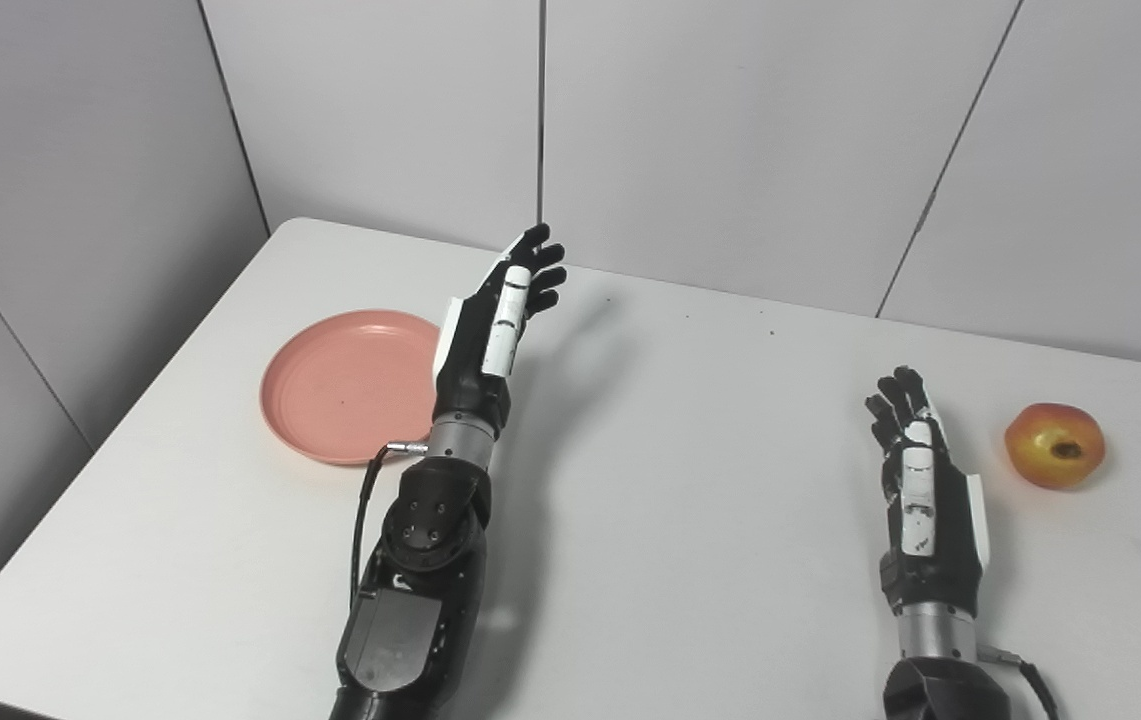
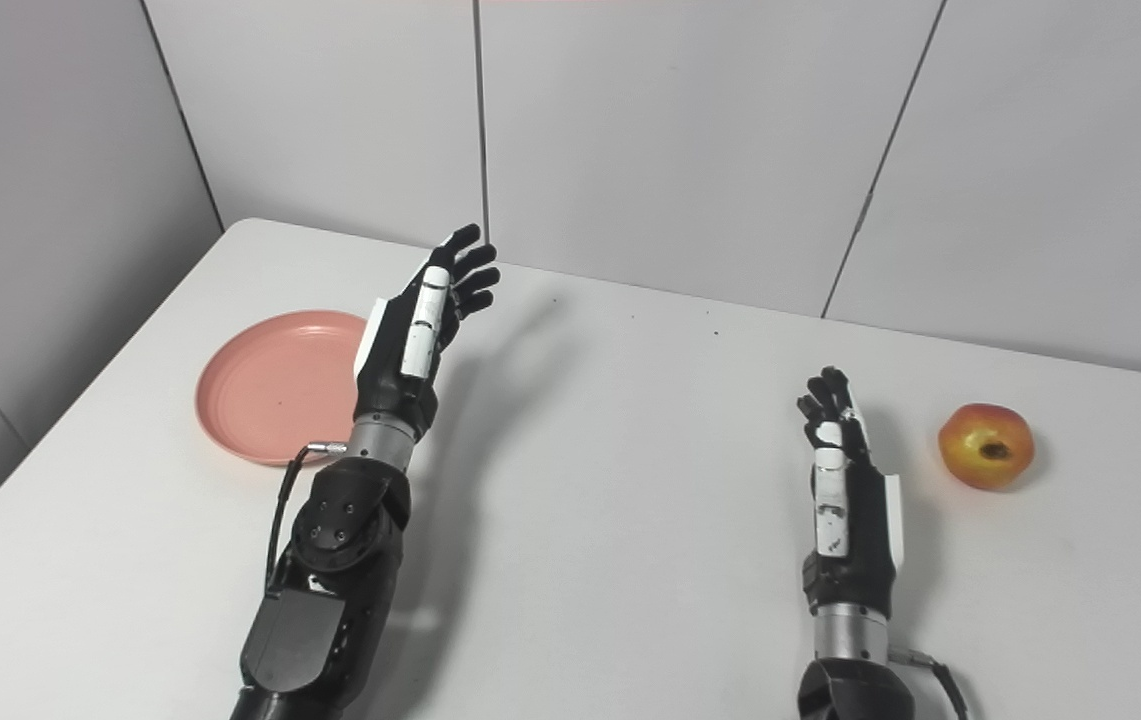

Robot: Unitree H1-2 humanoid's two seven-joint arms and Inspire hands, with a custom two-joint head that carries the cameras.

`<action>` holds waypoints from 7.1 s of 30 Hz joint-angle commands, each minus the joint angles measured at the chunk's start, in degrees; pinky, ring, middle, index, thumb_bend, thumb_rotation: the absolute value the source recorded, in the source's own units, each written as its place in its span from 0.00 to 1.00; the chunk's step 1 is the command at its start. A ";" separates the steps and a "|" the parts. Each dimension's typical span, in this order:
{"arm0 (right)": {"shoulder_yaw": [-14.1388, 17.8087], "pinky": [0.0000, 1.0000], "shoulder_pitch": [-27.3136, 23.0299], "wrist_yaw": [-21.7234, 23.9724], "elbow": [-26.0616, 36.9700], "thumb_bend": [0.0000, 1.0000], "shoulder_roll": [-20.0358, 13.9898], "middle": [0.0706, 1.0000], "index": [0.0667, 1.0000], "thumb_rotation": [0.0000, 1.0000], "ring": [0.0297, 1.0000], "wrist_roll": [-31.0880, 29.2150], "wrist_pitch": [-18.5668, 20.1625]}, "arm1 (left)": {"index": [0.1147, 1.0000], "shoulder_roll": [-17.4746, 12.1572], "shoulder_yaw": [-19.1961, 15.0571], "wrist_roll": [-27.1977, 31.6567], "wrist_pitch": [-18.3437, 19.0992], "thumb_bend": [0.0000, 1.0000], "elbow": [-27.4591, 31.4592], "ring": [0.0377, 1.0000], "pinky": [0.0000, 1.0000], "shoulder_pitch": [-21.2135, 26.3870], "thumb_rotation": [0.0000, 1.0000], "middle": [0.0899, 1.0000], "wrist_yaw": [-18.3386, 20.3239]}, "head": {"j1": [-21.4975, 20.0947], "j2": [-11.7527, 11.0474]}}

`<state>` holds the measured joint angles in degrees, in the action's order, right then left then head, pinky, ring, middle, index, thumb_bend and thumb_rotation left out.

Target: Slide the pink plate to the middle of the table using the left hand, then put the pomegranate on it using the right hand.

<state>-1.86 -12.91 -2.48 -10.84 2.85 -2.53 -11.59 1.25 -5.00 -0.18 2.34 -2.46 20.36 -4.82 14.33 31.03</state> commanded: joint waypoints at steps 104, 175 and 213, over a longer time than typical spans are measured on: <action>1.48 0.97 1.40 2.32 -3.05 0.61 -1.35 0.90 0.91 0.96 0.91 -0.63 -2.11 | 0.77 -22.95 -14.65 13.49 -6.36 0.53 -23.84 0.81 0.82 3.35 1.00 0.79 6.04 | 1.66 -0.39; 1.27 0.96 1.29 1.12 -1.59 0.60 0.29 0.90 0.89 0.94 0.90 0.52 -0.94 | 0.77 -11.54 -1.59 12.98 1.38 0.47 -13.93 0.80 0.80 3.85 1.00 0.79 11.55 | -3.93 2.08; 0.40 0.93 0.92 -1.11 -1.75 0.59 2.57 0.89 0.89 0.97 0.89 4.43 -0.78 | 0.85 -1.57 2.29 8.46 10.81 0.47 -2.34 0.88 0.87 -0.81 1.00 0.87 6.94 | -12.77 4.19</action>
<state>-1.16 -13.49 -3.06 -11.30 4.40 1.80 -11.93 -0.89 -3.42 8.58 13.31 -6.73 18.62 2.14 1.41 35.24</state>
